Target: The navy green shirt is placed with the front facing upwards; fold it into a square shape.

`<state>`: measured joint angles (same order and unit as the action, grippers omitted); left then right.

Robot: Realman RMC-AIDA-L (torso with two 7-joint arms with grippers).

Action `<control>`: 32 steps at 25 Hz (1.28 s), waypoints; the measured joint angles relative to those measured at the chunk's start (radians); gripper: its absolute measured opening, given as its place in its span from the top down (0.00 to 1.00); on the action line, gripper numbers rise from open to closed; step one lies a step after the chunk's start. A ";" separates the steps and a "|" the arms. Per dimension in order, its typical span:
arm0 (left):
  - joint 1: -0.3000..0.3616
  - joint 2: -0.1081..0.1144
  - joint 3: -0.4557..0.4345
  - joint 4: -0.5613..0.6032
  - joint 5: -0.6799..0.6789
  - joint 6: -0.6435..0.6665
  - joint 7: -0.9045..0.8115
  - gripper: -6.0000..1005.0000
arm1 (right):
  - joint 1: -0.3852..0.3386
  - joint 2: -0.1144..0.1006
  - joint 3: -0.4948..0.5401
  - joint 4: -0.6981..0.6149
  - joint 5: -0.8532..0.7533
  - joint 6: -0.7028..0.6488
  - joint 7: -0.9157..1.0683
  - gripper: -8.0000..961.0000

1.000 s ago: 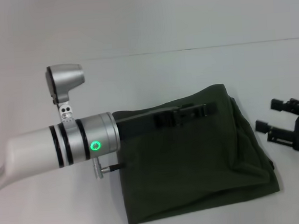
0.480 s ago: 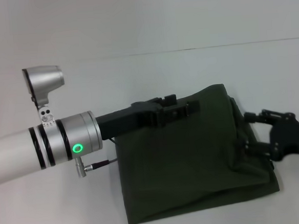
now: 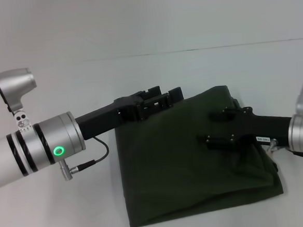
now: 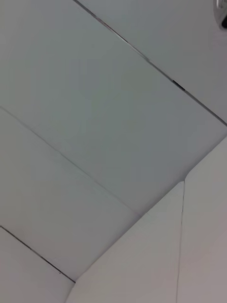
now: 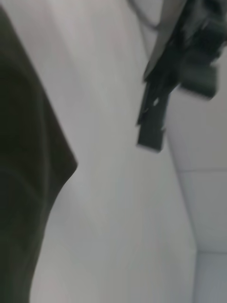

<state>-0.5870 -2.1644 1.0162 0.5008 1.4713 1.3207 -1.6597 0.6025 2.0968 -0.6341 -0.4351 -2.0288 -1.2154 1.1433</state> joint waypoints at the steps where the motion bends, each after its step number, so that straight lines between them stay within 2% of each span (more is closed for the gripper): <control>1: 0.003 0.000 -0.004 0.001 0.000 0.002 0.000 0.10 | 0.005 0.000 -0.005 0.008 0.000 0.028 0.003 0.17; 9: 0.010 -0.002 -0.008 0.003 0.000 0.003 0.000 0.10 | 0.004 -0.002 -0.012 0.026 -0.001 0.168 0.063 0.17; 15: 0.009 -0.002 -0.008 0.001 0.000 0.000 0.000 0.10 | -0.014 -0.003 0.004 0.037 0.006 0.200 0.068 0.17; 18: 0.008 -0.002 -0.009 0.001 0.000 -0.004 0.000 0.10 | -0.036 -0.007 0.015 0.004 0.051 0.125 0.062 0.17; 22: 0.008 -0.002 -0.008 0.002 0.000 -0.006 0.000 0.10 | -0.099 -0.009 0.014 -0.124 0.108 -0.084 0.073 0.17; 25: 0.007 -0.002 -0.008 0.002 0.000 -0.007 0.000 0.10 | -0.143 -0.010 0.003 -0.215 0.085 -0.193 0.090 0.17; 28: 0.008 -0.002 -0.008 -0.001 -0.003 -0.008 0.001 0.10 | -0.170 -0.010 0.000 -0.261 0.040 -0.251 0.105 0.17; 32: 0.010 -0.005 -0.008 -0.004 -0.007 -0.009 0.001 0.10 | -0.184 -0.006 -0.001 -0.271 -0.039 -0.263 0.117 0.17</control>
<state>-0.5774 -2.1692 1.0078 0.4964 1.4639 1.3116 -1.6585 0.4180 2.0909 -0.6349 -0.7063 -2.0679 -1.4781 1.2600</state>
